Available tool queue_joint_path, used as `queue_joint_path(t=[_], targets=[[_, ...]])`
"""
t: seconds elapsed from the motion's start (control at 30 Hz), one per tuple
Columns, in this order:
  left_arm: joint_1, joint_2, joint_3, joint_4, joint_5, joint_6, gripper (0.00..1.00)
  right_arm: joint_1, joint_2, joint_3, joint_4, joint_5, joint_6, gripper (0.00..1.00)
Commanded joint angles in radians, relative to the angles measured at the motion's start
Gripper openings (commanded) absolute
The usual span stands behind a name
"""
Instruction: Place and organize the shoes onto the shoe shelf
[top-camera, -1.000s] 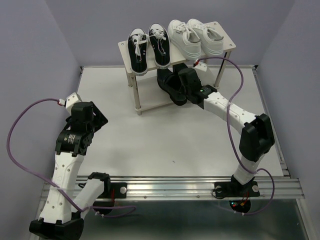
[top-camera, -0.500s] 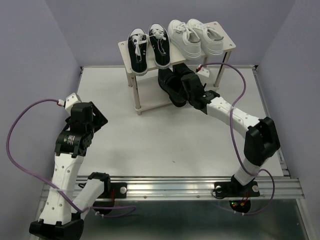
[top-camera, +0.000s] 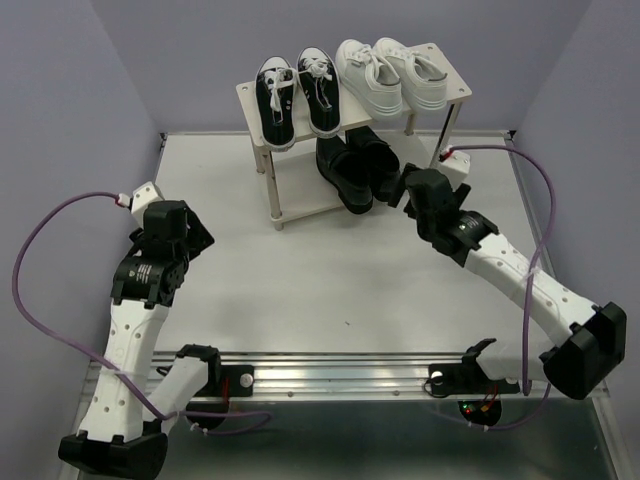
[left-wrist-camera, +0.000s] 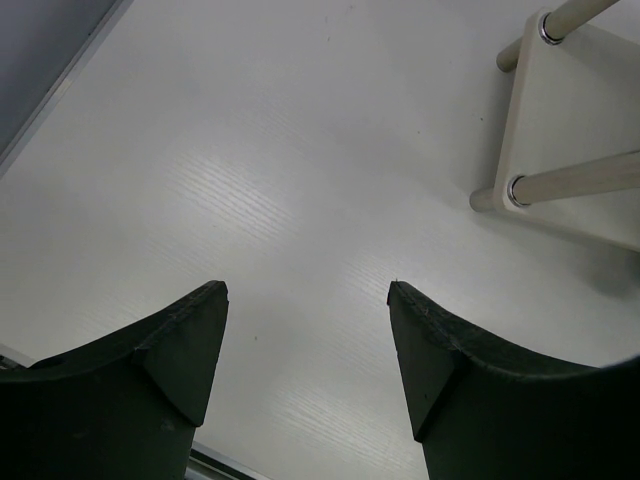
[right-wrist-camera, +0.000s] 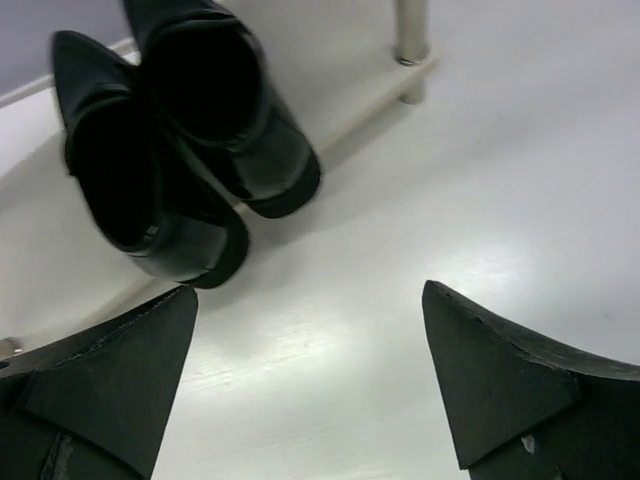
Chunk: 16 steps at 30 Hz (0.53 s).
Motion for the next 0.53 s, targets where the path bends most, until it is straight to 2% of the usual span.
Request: queue_joint_path(t=[0.0,0.2,0.3,0.5], targets=[[-0.003,0.042,0.077,0.052,-0.023,0.045,0.76,-0.004,-0.1,-0.067,-0.248,0.19,0.099,1.0],[-0.001,0.093,0.127,0.078,-0.018,0.068,0.76,-0.004,-0.162,-0.199,-0.498,0.2,0.306,1.0],[-0.003,0.102,0.143,0.087,-0.02,0.073,0.76,-0.004,-0.186,-0.253,-0.546,0.151,0.388,1.0],[-0.003,0.088,0.13,0.09,-0.02,0.069,0.76,-0.004,-0.254,-0.308,-0.554,0.117,0.434,1.0]])
